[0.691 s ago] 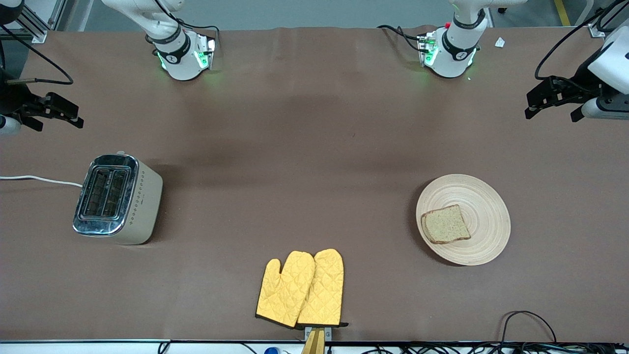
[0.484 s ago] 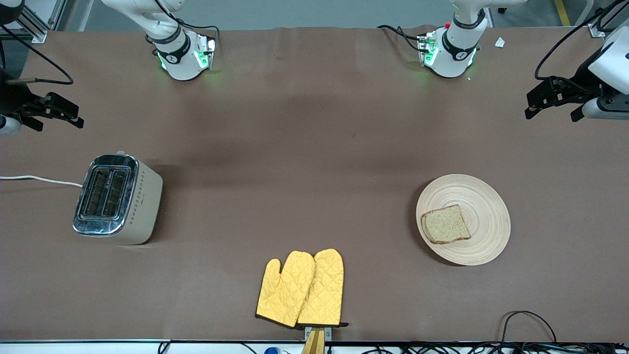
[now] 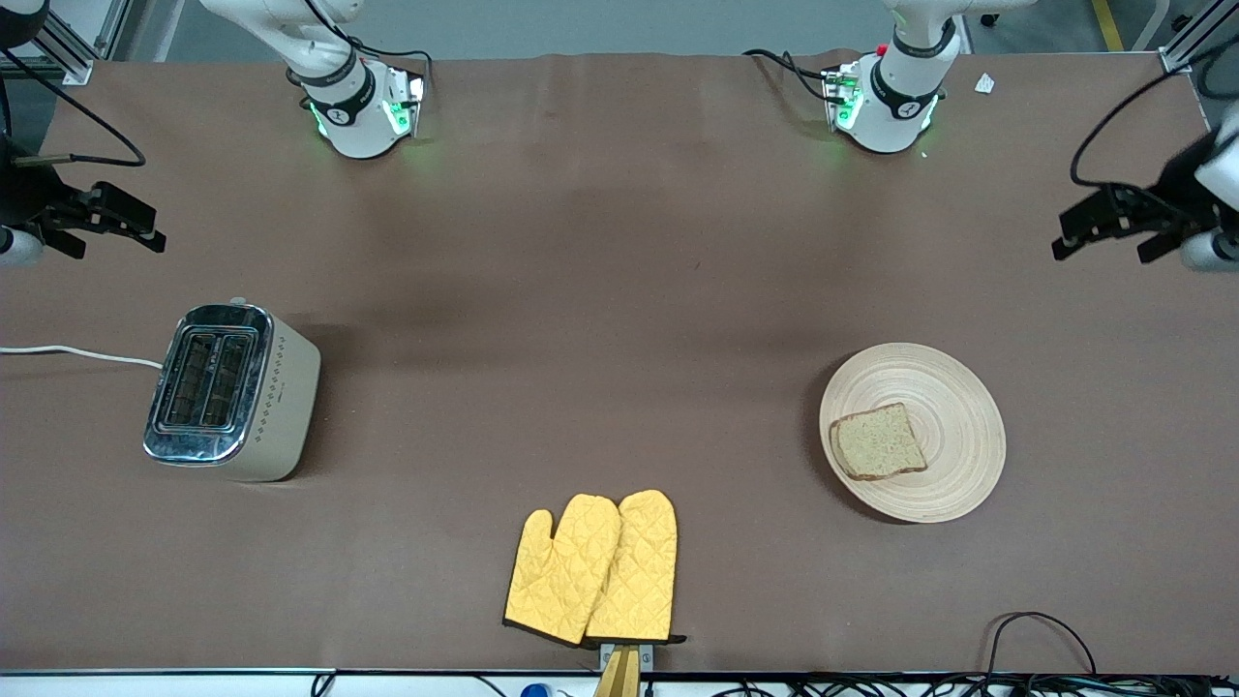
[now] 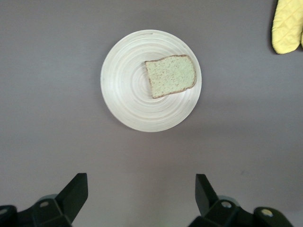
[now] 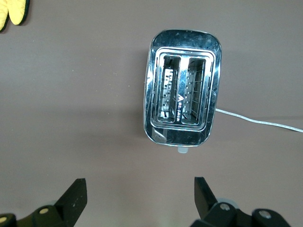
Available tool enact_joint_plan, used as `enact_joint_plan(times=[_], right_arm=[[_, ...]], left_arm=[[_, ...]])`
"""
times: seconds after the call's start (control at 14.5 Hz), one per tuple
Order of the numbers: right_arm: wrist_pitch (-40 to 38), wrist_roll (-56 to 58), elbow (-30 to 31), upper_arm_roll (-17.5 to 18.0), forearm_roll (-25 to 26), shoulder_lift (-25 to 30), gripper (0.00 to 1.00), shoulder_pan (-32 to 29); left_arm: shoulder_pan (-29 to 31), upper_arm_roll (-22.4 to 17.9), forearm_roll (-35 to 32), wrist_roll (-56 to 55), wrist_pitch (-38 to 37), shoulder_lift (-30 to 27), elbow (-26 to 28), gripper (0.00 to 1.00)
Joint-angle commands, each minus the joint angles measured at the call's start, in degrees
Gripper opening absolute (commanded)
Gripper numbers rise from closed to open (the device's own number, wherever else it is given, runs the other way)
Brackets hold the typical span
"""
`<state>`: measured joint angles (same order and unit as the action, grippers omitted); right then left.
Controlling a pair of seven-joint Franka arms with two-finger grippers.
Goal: Move plate and put bread in toaster
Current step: 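Lower the left gripper toward the rim of the wooden plate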
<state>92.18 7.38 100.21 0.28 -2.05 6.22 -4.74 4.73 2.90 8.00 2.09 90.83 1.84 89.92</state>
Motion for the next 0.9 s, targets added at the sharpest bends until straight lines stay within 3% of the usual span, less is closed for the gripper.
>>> enact_joint_plan(times=[0.0, 0.35, 0.83], right_arm=[[0.19, -0.52, 0.6, 0.33, -0.06, 0.81, 1.0, -0.36], [0.19, -0.52, 0.68, 0.33, -0.15, 0.81, 1.0, -0.36], [2.38, -0.52, 1.38, 0.33, -0.5, 0.55, 1.0, -0.36]], left_arm=[[8.34, -0.09, 9.71, 7.11, 1.89, 7.89, -2.82, 1.0], [12.23, -0.09, 15.19, 10.92, 7.24, 17.74, -3.26, 1.0], [19.43, -0.09, 31.52, 24.35, 11.12, 31.63, -3.35, 1.0]])
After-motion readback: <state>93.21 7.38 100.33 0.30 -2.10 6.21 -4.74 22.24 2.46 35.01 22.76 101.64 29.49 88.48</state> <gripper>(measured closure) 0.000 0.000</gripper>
